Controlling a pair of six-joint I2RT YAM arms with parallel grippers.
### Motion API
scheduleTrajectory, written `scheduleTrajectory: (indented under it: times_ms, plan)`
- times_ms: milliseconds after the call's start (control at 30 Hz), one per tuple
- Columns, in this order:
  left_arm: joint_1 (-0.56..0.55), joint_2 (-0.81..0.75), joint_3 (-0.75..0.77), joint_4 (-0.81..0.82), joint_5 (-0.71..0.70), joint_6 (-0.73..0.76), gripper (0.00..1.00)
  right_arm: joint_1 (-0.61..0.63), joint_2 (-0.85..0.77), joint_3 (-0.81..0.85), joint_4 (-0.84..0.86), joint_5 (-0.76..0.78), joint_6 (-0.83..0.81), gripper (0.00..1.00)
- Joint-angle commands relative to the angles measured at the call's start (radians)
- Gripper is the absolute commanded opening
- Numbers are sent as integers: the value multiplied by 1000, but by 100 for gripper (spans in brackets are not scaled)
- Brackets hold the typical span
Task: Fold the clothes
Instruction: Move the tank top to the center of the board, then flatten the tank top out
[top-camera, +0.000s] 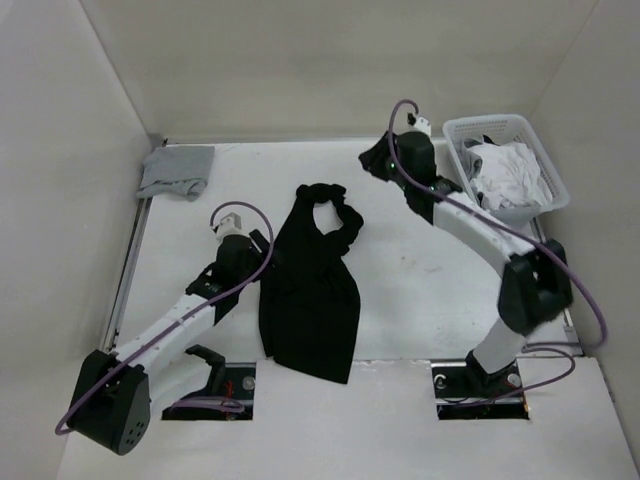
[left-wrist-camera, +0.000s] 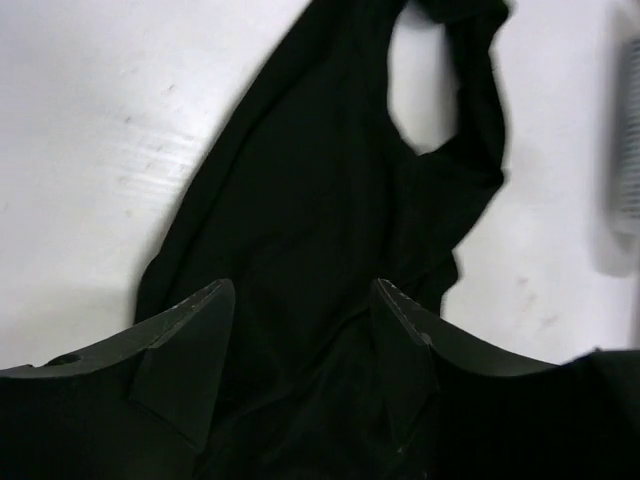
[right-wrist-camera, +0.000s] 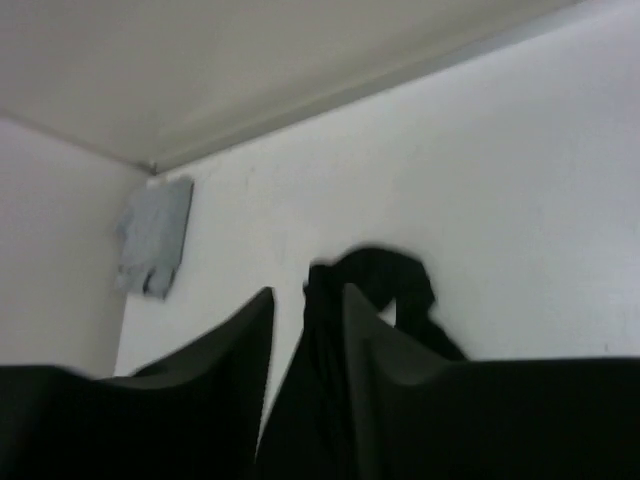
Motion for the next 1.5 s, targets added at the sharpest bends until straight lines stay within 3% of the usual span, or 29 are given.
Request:
scheduleTrajectory:
  times_ms: [0,33,100,133,167,200,233,433,533,633,667,767,867,1000,1133,1267,1300,1367,1467]
  plan:
    - [-67,44,15,-146,-215,63,54,211,-251,-340,-31,67,-66,18]
    - [-77,57,18,-167,-230,65,53,248,-281,-407,-70,89,-57,12]
    - [-91,91,20,-222,-237,63,53,337,-331,-534,-177,143,-32,15]
    - [-94,108,5,-244,-232,59,53,383,-351,-597,-221,155,-3,26]
    - [-94,110,1,-246,-232,57,53,391,-355,-608,-228,155,5,29]
    - [-88,113,-14,-252,-231,49,53,426,-362,-646,-255,154,23,42]
    - [-85,111,-22,-250,-220,34,51,446,-367,-677,-262,154,35,46]
    - [-82,148,-17,-192,-186,26,37,455,-324,-703,-236,120,71,47]
    - [-79,188,-11,-149,-149,31,24,457,-280,-684,-231,100,72,43]
    - [-64,241,-11,-82,-108,25,10,454,-223,-673,-191,40,74,28]
    - [-59,251,-11,-59,-96,20,7,440,-211,-674,-172,30,74,17]
    - [-39,254,-6,-11,-88,13,4,399,-207,-671,-150,26,72,3]
    - [-5,261,38,32,-95,19,4,299,-214,-628,-141,91,49,0]
    - [60,393,171,99,-114,43,4,121,-114,-458,-142,152,-52,0]
    - [117,507,288,116,-115,82,4,52,-1,-334,-141,163,-101,0]
    - [159,610,403,127,-126,89,14,4,58,-257,-127,190,-110,3]
    - [159,614,428,120,-132,89,27,-2,60,-251,-125,195,-109,7]
    - [147,549,408,89,-175,86,43,-5,29,-262,-128,201,-101,29]
    - [85,373,292,37,-278,82,49,9,-92,-365,-101,210,-97,39]
